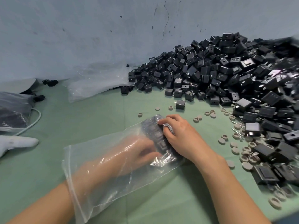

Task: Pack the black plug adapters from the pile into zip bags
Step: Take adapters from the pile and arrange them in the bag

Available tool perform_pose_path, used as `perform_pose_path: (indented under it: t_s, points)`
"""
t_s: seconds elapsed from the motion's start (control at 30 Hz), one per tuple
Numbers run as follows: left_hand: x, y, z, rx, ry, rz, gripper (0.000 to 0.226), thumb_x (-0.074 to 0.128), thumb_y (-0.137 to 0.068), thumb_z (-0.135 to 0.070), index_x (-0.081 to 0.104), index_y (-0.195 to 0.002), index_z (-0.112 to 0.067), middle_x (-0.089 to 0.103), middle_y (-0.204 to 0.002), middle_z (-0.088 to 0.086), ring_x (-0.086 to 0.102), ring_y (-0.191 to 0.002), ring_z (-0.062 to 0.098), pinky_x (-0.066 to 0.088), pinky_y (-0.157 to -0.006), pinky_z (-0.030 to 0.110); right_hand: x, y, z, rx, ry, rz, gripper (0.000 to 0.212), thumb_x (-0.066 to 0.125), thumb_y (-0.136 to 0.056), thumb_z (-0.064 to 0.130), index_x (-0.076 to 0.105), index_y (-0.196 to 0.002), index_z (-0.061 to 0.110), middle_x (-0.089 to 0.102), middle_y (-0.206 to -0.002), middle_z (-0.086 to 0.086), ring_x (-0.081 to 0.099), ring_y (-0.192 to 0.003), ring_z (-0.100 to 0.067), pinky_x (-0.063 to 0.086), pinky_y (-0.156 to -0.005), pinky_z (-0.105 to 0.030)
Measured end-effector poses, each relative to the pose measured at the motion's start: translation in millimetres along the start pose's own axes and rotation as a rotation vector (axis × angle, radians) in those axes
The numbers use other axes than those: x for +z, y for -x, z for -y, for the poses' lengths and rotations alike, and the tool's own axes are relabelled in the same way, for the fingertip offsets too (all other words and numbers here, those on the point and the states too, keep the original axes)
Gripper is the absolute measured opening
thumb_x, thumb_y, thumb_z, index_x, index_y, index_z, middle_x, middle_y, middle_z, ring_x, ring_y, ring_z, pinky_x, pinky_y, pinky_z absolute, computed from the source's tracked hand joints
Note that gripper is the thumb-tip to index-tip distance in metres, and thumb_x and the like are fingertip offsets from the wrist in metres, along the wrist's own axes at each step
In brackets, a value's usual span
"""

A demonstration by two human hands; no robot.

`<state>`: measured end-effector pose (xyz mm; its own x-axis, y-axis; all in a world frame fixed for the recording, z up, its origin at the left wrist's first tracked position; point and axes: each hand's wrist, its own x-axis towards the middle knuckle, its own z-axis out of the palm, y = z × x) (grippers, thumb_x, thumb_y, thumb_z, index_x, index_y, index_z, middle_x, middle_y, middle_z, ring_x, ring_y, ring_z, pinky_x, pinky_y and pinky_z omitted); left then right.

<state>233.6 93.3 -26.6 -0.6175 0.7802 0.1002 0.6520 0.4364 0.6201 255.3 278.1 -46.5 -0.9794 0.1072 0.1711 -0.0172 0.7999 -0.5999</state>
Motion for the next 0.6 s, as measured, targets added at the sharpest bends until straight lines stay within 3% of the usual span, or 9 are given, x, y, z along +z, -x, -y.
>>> perform_pose_path:
  t_s: [0.07,0.17,0.27,0.4,0.53,0.6]
  points:
    - [-7,23,1,-0.131,-0.003,-0.039,0.013,0.057,-0.100,-0.029,0.066,-0.092,-0.024,0.048,-0.077,-0.023,0.043,-0.068,-0.011,0.040,-0.072,0.005,-1,1,1,-0.001,0.022,0.007,0.033,0.040,-0.104,0.031,0.059,-0.131,0.031,0.049,-0.139,0.008,0.046,-0.126,-0.014,0.039,-0.105,-0.035]
    - [-18,60,18,-0.150,-0.085,-0.300,0.027,0.064,-0.095,-0.020,0.068,-0.068,-0.025,0.063,-0.067,-0.011,0.060,-0.065,-0.002,0.041,-0.061,0.008,-3,3,5,-0.019,0.062,-0.007,0.033,0.040,-0.104,0.031,0.058,-0.132,0.032,0.048,-0.141,0.009,0.044,-0.129,-0.014,0.036,-0.109,-0.035]
    - [-38,93,45,-0.307,0.030,-0.461,0.020,0.071,-0.091,-0.017,0.071,-0.072,-0.019,0.069,-0.078,0.004,0.066,-0.069,0.021,0.049,-0.059,0.019,-2,4,16,-0.096,0.068,-0.032,0.037,0.038,-0.105,0.035,0.054,-0.138,0.034,0.045,-0.149,0.011,0.038,-0.138,-0.012,0.025,-0.118,-0.035]
    - [-67,132,62,-0.370,0.009,-0.452,0.016,0.062,-0.089,-0.034,0.072,-0.076,-0.034,0.070,-0.069,-0.009,0.059,-0.057,-0.004,0.045,-0.056,0.010,8,7,26,-0.163,0.156,0.129,0.048,0.025,-0.105,0.050,0.038,-0.149,0.037,0.023,-0.164,0.010,0.009,-0.153,-0.010,0.001,-0.124,-0.041]
    - [-88,146,75,-0.434,0.075,-0.696,0.030,0.063,-0.097,-0.020,0.068,-0.068,-0.016,0.063,-0.058,0.002,0.050,-0.049,0.004,0.041,-0.051,0.014,13,9,25,-0.162,0.271,0.187,0.053,0.021,-0.104,0.056,0.030,-0.153,0.038,0.015,-0.166,0.010,0.004,-0.154,-0.012,-0.003,-0.123,-0.045]
    - [-100,136,67,-0.419,0.095,-0.839,0.036,0.054,-0.101,-0.015,0.065,-0.067,-0.012,0.062,-0.065,0.012,0.050,-0.050,0.005,0.042,-0.052,0.013,12,9,27,-0.161,0.231,0.172,0.053,0.022,-0.104,0.057,0.031,-0.153,0.038,0.016,-0.166,0.010,0.005,-0.154,-0.011,-0.002,-0.123,-0.044]
